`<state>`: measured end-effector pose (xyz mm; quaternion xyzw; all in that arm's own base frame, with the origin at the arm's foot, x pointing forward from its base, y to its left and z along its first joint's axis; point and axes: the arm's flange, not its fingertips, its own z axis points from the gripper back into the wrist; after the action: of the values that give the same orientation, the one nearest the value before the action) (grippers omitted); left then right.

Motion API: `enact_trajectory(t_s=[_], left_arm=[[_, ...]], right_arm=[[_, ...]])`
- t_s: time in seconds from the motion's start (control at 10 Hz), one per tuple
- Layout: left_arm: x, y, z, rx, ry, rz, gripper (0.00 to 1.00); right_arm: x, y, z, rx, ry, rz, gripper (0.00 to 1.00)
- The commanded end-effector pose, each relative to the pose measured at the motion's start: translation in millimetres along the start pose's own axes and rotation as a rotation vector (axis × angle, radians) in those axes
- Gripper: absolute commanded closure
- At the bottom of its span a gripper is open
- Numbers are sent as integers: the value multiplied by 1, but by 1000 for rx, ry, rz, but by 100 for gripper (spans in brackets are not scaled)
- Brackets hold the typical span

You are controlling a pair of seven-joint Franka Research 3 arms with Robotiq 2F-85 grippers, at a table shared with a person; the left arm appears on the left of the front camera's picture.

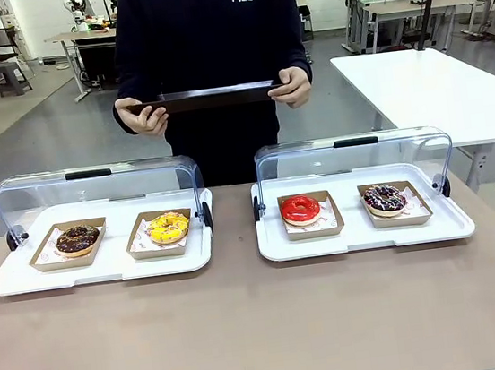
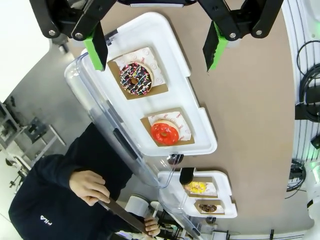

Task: Provide the desired donut to the person.
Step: Pick up and lift the Paper togo box containing the Donut pointed at by the person.

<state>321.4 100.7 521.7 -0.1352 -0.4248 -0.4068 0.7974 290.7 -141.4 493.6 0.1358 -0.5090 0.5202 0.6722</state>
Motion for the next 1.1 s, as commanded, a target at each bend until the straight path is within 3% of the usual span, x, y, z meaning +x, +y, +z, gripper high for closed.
enact_trajectory(t_s=[0.0, 0.1, 0.2, 1.0], left_arm=[[-44, -65, -31, -9, -22, -24, 0], [-44, -65, -31, -35, -27, -59, 0], [0, -1, -2, -5, 2, -2, 0], [0, -1, -2, -5, 2, -2, 0]], right_arm=[[-12, 79, -36, -7, -22, -15, 0], [-12, 79, -38, -10, -27, -88, 0], [1, 0, -2, 2, -3, -8, 0], [1, 0, -2, 2, -3, -8, 0]])
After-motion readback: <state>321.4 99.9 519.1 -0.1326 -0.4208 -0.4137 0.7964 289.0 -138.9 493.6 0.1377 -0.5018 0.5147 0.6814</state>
